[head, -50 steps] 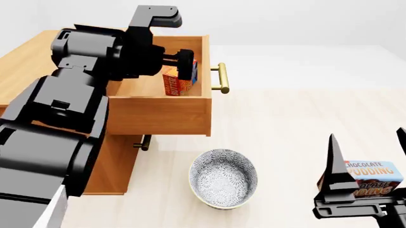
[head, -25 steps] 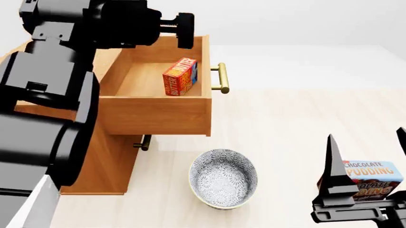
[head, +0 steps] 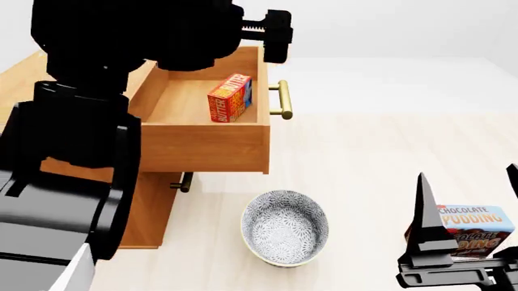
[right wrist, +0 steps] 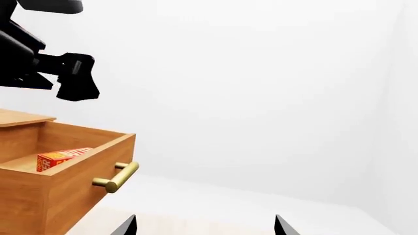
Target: Put the butter at the back in the top drawer of the cabinet and close it.
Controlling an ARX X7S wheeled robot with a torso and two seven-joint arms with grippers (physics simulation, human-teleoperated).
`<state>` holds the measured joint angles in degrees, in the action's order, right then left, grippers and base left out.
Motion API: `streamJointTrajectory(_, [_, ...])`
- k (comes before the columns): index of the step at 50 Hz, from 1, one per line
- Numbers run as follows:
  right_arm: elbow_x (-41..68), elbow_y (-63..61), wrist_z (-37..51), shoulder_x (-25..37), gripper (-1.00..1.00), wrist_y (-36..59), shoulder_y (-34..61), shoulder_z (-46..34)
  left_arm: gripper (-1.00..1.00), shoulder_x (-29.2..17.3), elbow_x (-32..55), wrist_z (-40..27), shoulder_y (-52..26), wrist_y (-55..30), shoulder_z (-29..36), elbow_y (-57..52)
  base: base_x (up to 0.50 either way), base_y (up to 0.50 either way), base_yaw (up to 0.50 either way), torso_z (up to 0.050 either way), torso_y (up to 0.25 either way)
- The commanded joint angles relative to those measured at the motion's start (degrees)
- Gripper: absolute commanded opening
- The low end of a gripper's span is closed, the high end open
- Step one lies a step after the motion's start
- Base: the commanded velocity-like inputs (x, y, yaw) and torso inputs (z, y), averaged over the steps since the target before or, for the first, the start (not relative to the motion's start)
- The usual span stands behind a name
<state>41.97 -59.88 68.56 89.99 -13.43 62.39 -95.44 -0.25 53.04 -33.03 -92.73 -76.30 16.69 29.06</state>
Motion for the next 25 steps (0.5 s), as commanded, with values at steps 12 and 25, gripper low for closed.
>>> streamJointTrajectory(12, [-6.73,-0.11,3.94,0.00,1.00,-1.54,-3.37,-3.09,1.00,-0.07,29.98,-35.43,4.90,10.70,17.28,-12.37,0.00,0.00,0.00,0.000,0.000])
streamJointTrajectory(25, [-10.86,-0.11,6.25,0.00,1.00,-1.93,-5.34,-4.97,1.00,0.02,36.32,-40.66,2.35,19.74,28.45,-10.87,0.00,0.00,0.00,0.000,0.000])
